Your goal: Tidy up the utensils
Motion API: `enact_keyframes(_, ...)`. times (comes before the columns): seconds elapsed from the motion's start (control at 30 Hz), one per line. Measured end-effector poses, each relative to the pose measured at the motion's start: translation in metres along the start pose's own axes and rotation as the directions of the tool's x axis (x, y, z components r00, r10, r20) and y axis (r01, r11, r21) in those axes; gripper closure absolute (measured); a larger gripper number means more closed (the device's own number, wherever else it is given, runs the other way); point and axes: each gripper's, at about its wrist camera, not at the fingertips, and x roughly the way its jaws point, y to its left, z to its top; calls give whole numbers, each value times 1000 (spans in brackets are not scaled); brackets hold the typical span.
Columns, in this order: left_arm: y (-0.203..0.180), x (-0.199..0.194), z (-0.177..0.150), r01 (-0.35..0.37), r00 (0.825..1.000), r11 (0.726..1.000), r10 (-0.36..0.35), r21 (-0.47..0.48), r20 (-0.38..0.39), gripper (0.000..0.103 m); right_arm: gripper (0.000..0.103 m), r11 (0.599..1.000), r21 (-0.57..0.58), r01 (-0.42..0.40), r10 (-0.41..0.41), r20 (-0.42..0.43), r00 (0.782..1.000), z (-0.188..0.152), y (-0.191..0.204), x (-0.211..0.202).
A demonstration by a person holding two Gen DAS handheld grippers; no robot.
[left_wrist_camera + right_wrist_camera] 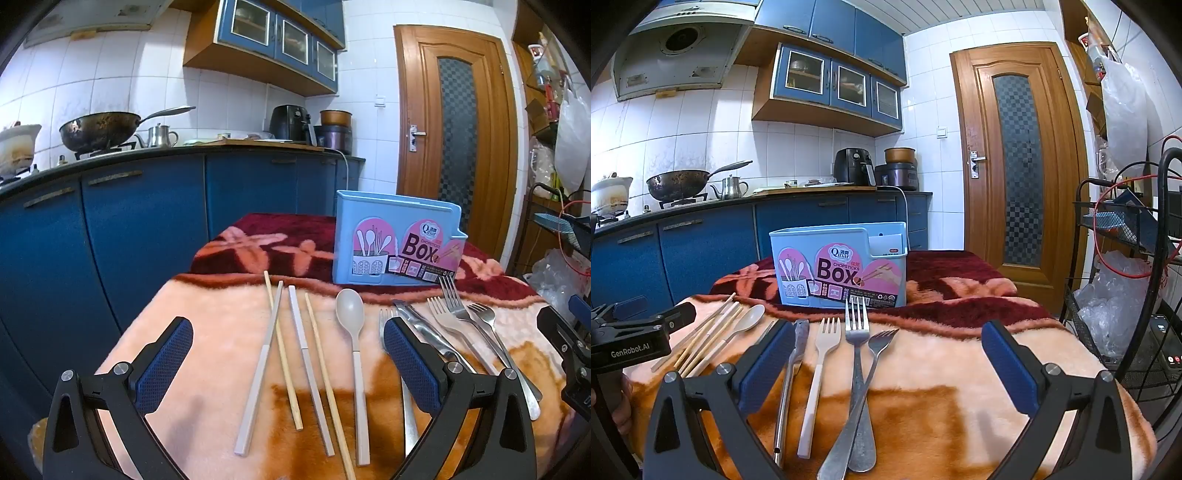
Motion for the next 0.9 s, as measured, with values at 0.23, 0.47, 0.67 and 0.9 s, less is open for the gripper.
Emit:
enact_keyframes(0.23, 0, 0, 0, 0, 1000, 1000, 0, -1, -1, 0, 0, 1000, 0, 0, 0, 0, 1000, 0, 0, 0)
enact_keyframes(0.47, 0, -1, 0, 0, 1000, 1000, 0, -1, -1, 0, 0, 1000, 0, 0, 0, 0, 1000, 0, 0, 0)
enact_keyframes(0.67, 0, 0, 1, 1, 1000, 1000, -1, -2, 0, 0, 0, 1000, 0, 0, 0, 0, 1000, 0, 0, 0)
enact_keyframes(0.9, 0, -1, -1, 1, 1000, 1000, -1, -4, -2, 0, 0, 1000, 0, 0, 0, 1, 1000, 0, 0, 0)
